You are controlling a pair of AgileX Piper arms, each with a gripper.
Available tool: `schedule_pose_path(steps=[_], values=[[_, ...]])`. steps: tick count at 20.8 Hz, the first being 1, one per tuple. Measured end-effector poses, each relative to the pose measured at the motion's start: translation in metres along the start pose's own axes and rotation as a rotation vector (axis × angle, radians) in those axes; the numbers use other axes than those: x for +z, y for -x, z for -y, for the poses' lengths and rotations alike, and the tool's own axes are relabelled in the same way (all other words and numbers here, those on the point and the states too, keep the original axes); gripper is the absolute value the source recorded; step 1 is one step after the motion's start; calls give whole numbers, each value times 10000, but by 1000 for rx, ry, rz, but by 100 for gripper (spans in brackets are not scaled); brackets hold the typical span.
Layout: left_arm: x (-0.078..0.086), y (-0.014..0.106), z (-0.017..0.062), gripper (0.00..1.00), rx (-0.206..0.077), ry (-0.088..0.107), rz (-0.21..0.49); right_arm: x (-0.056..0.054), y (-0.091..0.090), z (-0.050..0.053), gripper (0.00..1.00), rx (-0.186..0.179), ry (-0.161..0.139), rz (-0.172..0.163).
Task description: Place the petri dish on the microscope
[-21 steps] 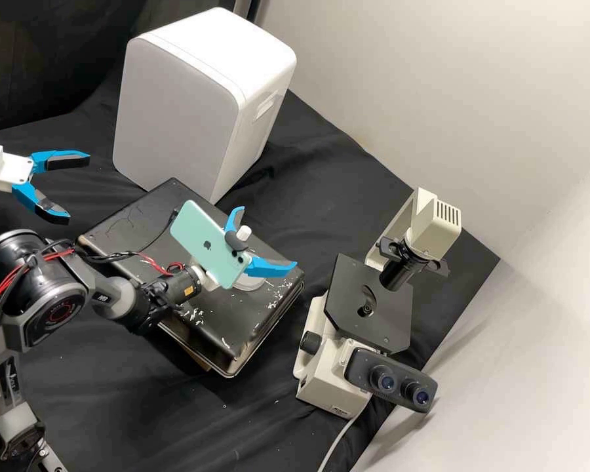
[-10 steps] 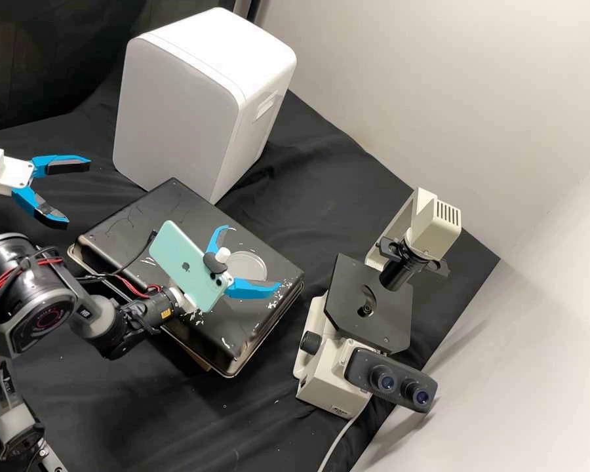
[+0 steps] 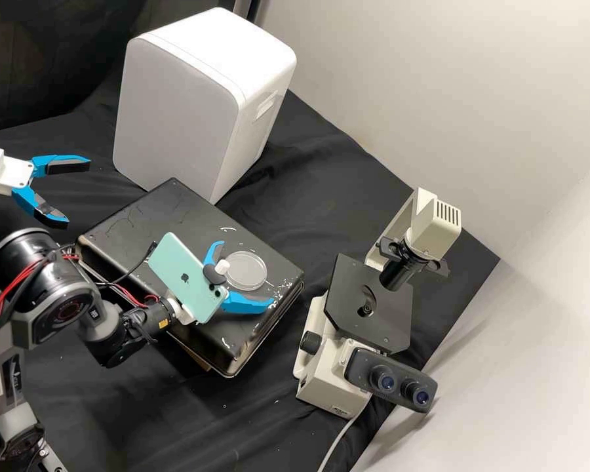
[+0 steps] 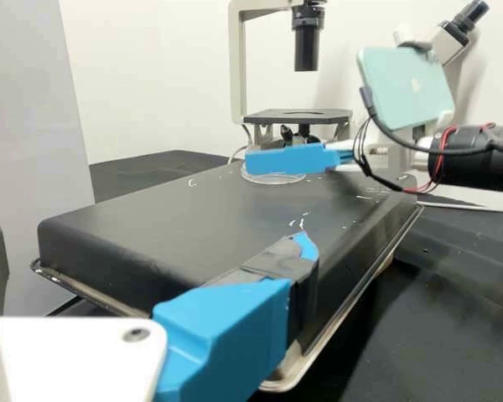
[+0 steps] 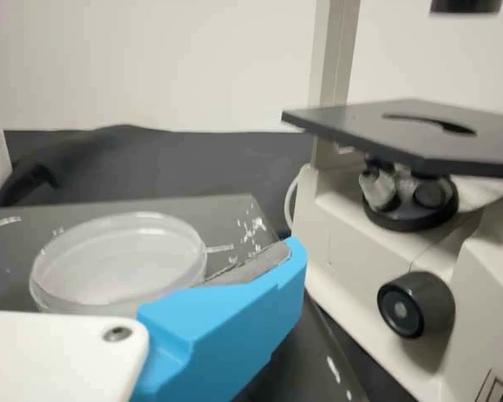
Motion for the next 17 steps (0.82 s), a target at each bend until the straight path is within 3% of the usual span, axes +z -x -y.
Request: schedule_pose_path(steps=[3, 5, 12, 17], values=[[0, 0, 0, 100, 0, 0, 0, 47, -64, 52, 100, -17, 2, 15], [0, 0, 0, 100, 0, 0, 0, 52, -115, 55, 100, -8, 19, 13], [0, 0, 0, 100, 0, 0, 0, 71, -257, 70, 100, 19, 30, 29], [3, -1, 1, 100, 0, 0, 2, 32, -321, 52, 100, 29, 33, 18]])
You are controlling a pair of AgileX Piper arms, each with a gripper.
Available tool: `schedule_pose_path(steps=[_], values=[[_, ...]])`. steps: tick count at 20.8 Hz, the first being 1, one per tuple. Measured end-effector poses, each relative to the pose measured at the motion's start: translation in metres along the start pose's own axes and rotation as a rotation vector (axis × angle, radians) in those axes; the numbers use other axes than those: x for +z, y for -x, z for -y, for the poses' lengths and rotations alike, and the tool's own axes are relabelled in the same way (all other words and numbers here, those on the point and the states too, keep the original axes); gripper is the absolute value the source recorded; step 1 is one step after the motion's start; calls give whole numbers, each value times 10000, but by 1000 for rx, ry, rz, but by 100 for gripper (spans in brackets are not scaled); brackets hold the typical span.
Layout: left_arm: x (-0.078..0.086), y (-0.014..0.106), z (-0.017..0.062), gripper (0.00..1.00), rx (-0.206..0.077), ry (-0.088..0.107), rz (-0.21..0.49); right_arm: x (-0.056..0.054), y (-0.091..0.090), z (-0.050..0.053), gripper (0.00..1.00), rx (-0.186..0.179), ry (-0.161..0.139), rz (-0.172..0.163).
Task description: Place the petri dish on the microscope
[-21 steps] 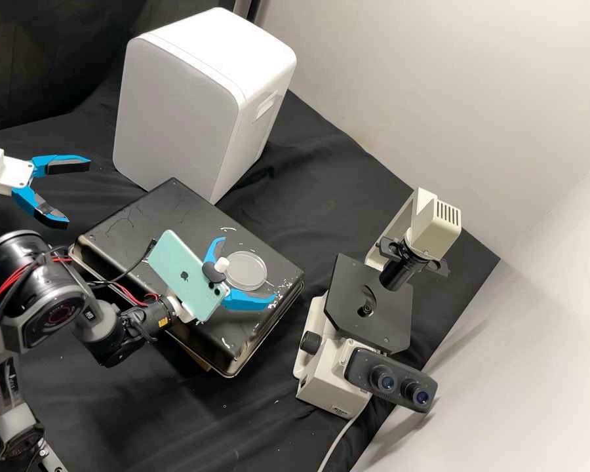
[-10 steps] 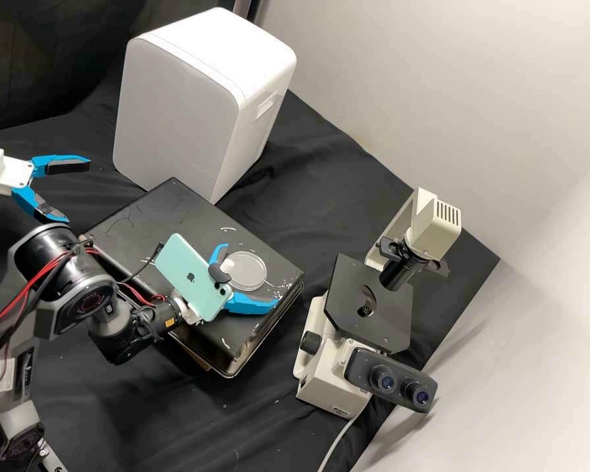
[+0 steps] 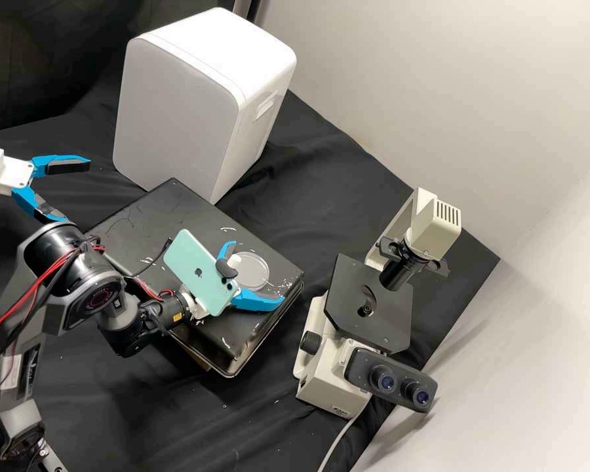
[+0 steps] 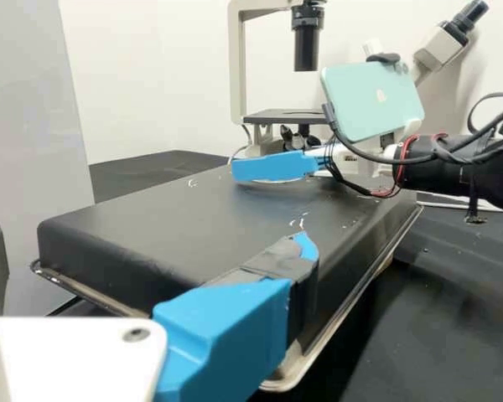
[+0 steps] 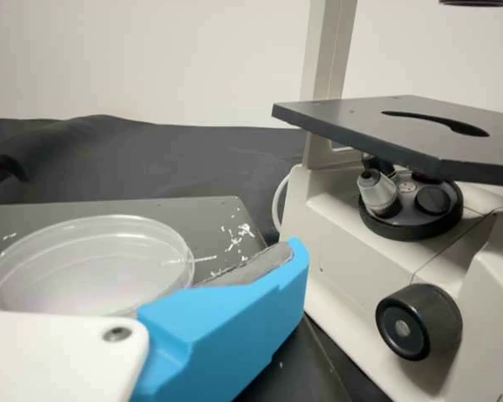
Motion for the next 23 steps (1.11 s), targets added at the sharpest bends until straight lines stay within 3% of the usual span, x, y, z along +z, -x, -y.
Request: schedule_pose_path(steps=[2, 3, 23], values=[[0, 0, 0, 100, 0, 0, 0, -20, -7, 15, 100, -6, 0, -6], [0, 0, 0, 100, 0, 0, 0, -31, -9, 22, 0, -9, 0, -10], [12, -5, 6, 100, -3, 0, 7, -35, -9, 33, 0, -16, -2, -10]])
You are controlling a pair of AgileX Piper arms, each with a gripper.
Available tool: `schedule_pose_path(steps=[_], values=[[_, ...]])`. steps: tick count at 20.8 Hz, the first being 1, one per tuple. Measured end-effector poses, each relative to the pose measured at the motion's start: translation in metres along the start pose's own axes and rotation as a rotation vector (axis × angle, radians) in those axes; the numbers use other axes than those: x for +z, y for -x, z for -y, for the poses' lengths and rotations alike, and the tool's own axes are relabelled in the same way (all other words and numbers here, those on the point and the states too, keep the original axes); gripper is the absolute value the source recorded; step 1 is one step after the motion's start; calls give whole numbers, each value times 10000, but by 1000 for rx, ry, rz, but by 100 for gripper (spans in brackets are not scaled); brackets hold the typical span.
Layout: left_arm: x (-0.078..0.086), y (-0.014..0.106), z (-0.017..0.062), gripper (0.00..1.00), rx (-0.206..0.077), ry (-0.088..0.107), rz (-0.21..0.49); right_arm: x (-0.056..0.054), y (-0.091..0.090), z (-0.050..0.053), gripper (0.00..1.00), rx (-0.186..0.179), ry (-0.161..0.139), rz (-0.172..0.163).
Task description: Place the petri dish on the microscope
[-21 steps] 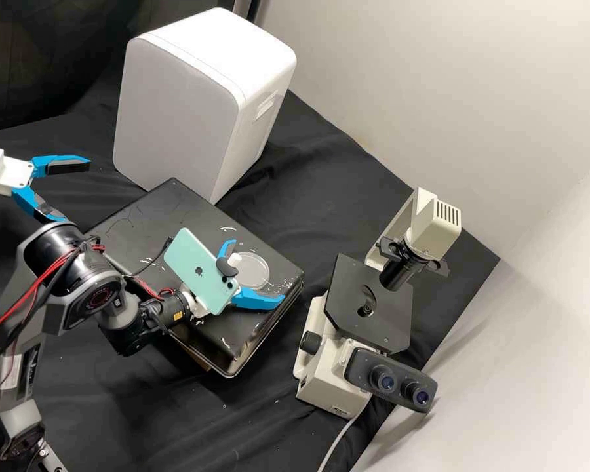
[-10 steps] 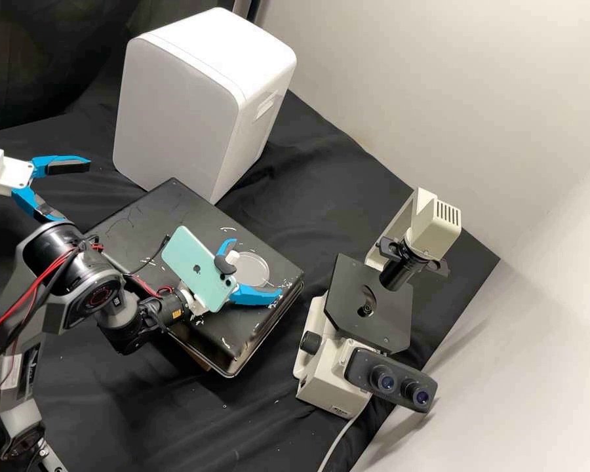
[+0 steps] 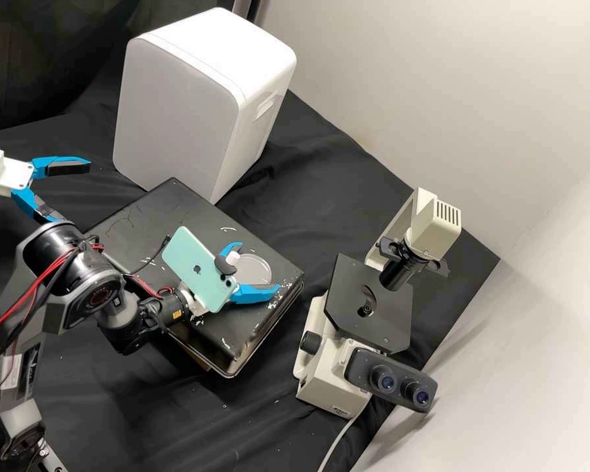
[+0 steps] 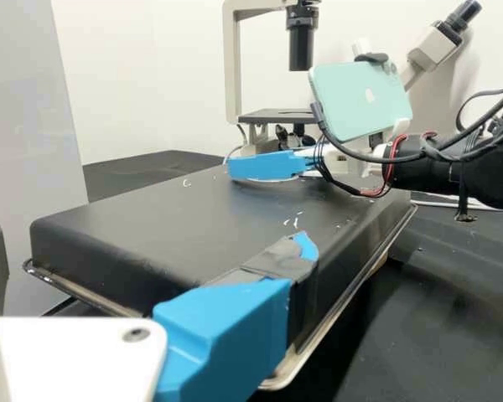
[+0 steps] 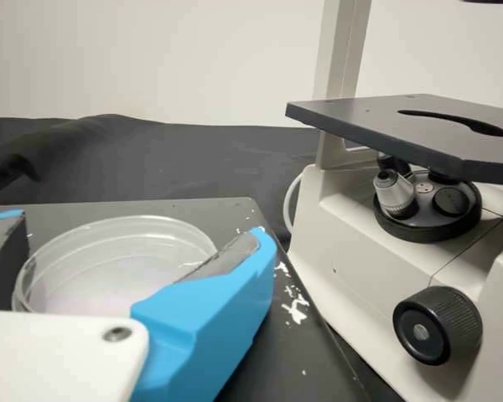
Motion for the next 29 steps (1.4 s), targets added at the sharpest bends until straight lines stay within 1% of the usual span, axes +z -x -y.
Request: schedule_pose_path(steps=[2, 3, 5, 7, 9, 12, 15, 17, 20, 21, 23, 24, 26, 27, 28, 29], values=[[0, 0, 0, 100, 0, 0, 0, 6, -1, -6, 0, 0, -3, 0], [0, 0, 0, 100, 0, 0, 0, 16, -1, -17, 0, 3, -8, 2], [0, 0, 1, 100, -1, 0, 0, 29, -2, -29, 0, 6, -28, 6], [-2, -1, 4, 100, -2, 1, 0, 36, -2, -36, 0, 7, -36, 6], [-7, -7, 19, 100, -10, 5, -2, 36, -2, -36, 0, 7, -44, 6], [-9, -8, 24, 100, -12, 6, -2, 43, -3, -43, 0, 5, -44, 4], [-9, -8, 24, 100, -12, 6, -2, 49, -3, -49, 0, 6, -49, 5], [-10, -9, 22, 100, -11, 6, -2, 53, -1, -71, 0, 10, -47, 4], [-20, -33, 7, 100, -6, 3, -1, 59, 55, -161, 0, 31, -53, 14], [-20, -35, 5, 100, -5, 3, -1, 58, 80, -197, 0, 41, -67, 12], [-20, -35, 5, 100, -5, 3, -1, 49, 127, -264, 0, 62, -77, 6], [-20, -35, 5, 100, -5, 3, -1, 45, 156, -304, 0, 75, -88, 4], [-20, -35, 5, 100, -5, 3, -1, 26, 203, -377, 0, 99, -94, -7], [-20, -35, 5, 100, -5, 3, -1, 21, 226, -406, 0, 108, -91, -12], [-20, -35, 5, 100, -5, 3, -1, 24, 249, -424, 0, 110, -100, -15], [-20, -35, 5, 100, -5, 3, -1, 17, 270, -446, 0, 116, -104, -20]])
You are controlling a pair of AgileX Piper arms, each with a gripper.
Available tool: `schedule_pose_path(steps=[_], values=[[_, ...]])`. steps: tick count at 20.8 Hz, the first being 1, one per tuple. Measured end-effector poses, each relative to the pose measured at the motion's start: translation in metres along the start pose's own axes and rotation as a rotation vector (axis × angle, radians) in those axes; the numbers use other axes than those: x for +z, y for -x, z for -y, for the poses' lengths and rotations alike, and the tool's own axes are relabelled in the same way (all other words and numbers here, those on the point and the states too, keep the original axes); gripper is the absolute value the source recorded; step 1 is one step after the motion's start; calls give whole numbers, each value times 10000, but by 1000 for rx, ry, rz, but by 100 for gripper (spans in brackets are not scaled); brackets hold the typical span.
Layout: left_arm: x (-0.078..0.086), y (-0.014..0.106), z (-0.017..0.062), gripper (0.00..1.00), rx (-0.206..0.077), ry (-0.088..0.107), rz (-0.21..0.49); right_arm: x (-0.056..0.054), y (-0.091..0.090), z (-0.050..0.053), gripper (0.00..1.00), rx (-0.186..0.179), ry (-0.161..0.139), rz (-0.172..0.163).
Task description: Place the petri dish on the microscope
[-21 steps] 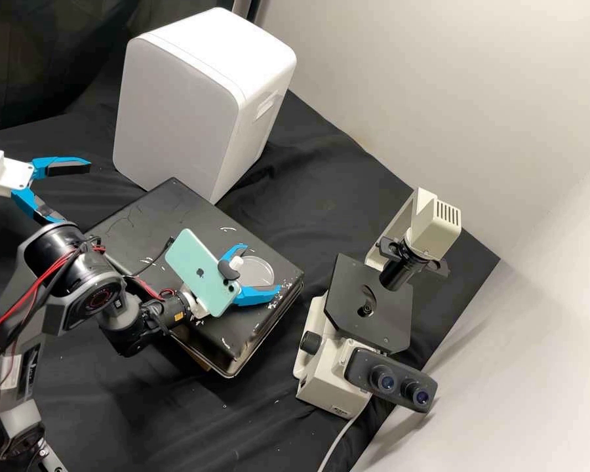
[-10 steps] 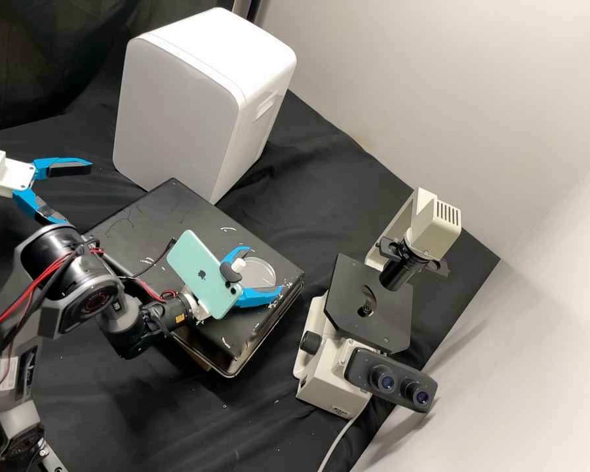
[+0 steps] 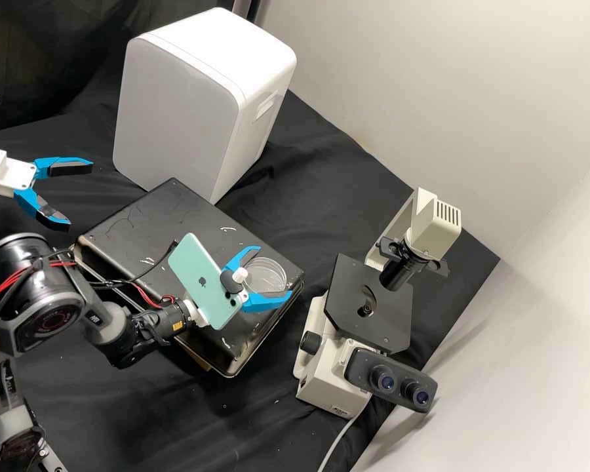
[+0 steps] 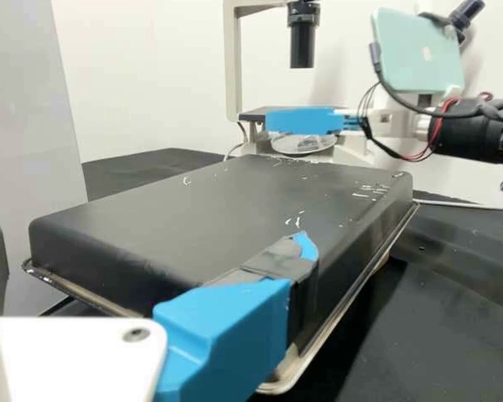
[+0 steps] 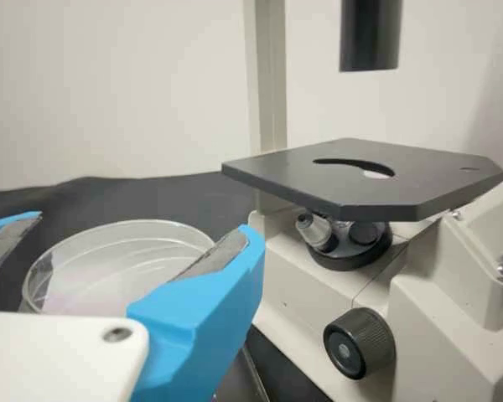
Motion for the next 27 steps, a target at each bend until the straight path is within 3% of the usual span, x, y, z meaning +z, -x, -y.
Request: schedule_pose_path(steps=[2, 6, 10, 23, 27], values=[[0, 0, 0, 100, 0, 0, 0, -9, 32, -49, 0, 14, 2, -6], [0, 0, 0, 100, 0, 0, 0, -35, 69, -145, 0, 42, -24, -23], [0, 0, 0, 100, 0, 0, 0, -45, 109, -189, 0, 52, -27, -40], [2, -1, 1, 100, 0, 0, 1, -81, 109, -150, 0, 34, -26, -58], [4, -1, 1, 100, -1, 0, 2, -119, 100, -65, 0, -1, -29, -74]])
